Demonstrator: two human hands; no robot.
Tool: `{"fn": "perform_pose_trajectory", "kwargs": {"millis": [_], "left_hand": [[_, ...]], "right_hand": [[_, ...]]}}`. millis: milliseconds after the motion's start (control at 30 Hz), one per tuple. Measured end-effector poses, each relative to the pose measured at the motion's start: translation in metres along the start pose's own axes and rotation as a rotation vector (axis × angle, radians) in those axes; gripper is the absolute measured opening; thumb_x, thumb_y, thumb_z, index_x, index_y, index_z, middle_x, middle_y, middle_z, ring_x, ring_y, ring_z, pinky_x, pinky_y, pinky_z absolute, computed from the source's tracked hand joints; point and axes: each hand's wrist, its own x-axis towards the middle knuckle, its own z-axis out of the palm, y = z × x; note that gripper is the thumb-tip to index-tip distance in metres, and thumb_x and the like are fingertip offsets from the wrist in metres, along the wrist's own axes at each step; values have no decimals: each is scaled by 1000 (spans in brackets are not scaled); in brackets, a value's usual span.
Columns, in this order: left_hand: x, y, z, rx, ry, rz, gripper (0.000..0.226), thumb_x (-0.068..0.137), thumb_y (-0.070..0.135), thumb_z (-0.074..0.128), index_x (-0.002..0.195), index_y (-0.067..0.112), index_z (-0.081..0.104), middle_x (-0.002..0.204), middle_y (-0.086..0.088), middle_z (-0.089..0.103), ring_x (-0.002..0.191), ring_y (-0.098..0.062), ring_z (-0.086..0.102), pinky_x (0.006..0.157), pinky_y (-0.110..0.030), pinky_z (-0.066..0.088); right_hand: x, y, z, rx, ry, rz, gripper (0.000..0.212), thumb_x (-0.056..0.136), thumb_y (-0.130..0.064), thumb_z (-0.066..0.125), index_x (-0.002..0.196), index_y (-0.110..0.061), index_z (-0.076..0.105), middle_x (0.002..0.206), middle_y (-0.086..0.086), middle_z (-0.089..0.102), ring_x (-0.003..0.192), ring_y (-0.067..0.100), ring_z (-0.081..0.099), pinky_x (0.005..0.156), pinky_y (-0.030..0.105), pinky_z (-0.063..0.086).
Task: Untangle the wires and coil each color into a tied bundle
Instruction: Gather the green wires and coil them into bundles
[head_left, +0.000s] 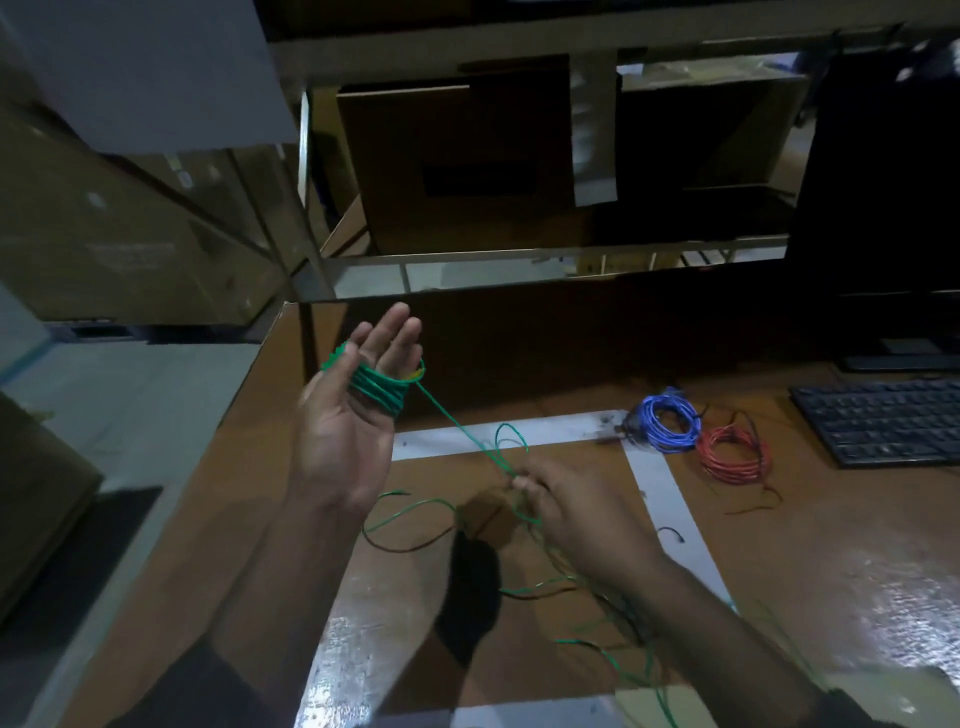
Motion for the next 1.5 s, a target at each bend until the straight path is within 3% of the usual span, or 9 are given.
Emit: {"fn": "perform_pose_trajectory", "kwargs": {"millis": [100, 167, 333, 567, 667, 867, 1133, 1367, 1500], "left_hand": [[5, -9, -6, 140, 20, 51, 27, 110, 12, 38, 136, 5, 39, 142, -20, 61, 135, -32, 58, 115, -44, 43], [6, -16, -7, 293, 36, 59, 21, 110, 10, 37, 130, 6, 43, 136, -16, 67, 132, -29, 61, 115, -43, 39], [6, -40, -18, 806, -65, -4, 18, 112, 13, 36, 121, 14, 52, 114, -8, 77, 108, -25, 73, 106, -43, 48], [-5, -48, -27, 1033, -211, -106, 17, 109, 10, 41, 113, 17, 57, 89, -11, 76, 76, -23, 71, 80, -40, 55], [-7, -47, -33, 1105, -259, -181, 18, 109, 15, 43, 109, 20, 60, 70, -1, 65, 67, -20, 61, 72, -41, 52], [-19, -40, -20, 913, -275, -286, 34, 101, 46, 49, 96, 18, 66, 56, 11, 43, 58, -15, 46, 63, -31, 45], [-23, -28, -10, 415, -265, -351, 30, 106, 27, 50, 85, 10, 62, 48, 11, 28, 36, -2, 23, 58, -26, 42], [-15, -11, -6, -87, -77, -359, 35, 108, 26, 41, 82, 13, 60, 49, 9, 16, 30, -3, 31, 54, -20, 46], [-11, -8, -7, -272, -24, -267, 33, 111, 20, 33, 91, 14, 59, 55, 8, 36, 42, -6, 45, 70, -23, 55]], "right_hand": [[-2, -15, -2, -142, -128, -120, 20, 104, -40, 49, 119, -33, 61, 90, -16, 59, 84, 13, 60, 72, 38, 52], [-3, -22, -4, -126, -114, -167, 18, 104, -44, 49, 115, -35, 61, 89, -18, 57, 84, 11, 59, 70, 37, 49], [4, -26, -9, -64, 106, -202, 20, 104, -45, 45, 89, -34, 51, 77, -13, 55, 73, 8, 53, 64, 40, 45], [13, -27, -12, 10, 334, -183, 33, 102, -50, 38, 89, -26, 57, 77, -6, 55, 71, 14, 53, 62, 46, 46], [16, -29, -12, 20, 385, -180, 40, 101, -53, 34, 89, -23, 57, 75, -7, 53, 69, 14, 52, 60, 45, 45], [33, -21, -19, 104, 456, -177, 37, 104, -48, 39, 88, -20, 58, 78, -4, 55, 71, 20, 54, 62, 49, 45], [47, -17, -20, 27, 465, -150, 41, 98, -56, 48, 79, -20, 52, 68, -5, 50, 62, 15, 49, 53, 40, 41], [41, -11, -5, 156, 277, -89, 48, 102, -51, 35, 81, -11, 51, 70, 7, 52, 65, 20, 49, 59, 39, 36], [31, -7, 9, 120, 181, -6, 36, 105, -50, 34, 81, -27, 48, 67, -2, 54, 64, 13, 52, 62, 40, 42]]}}
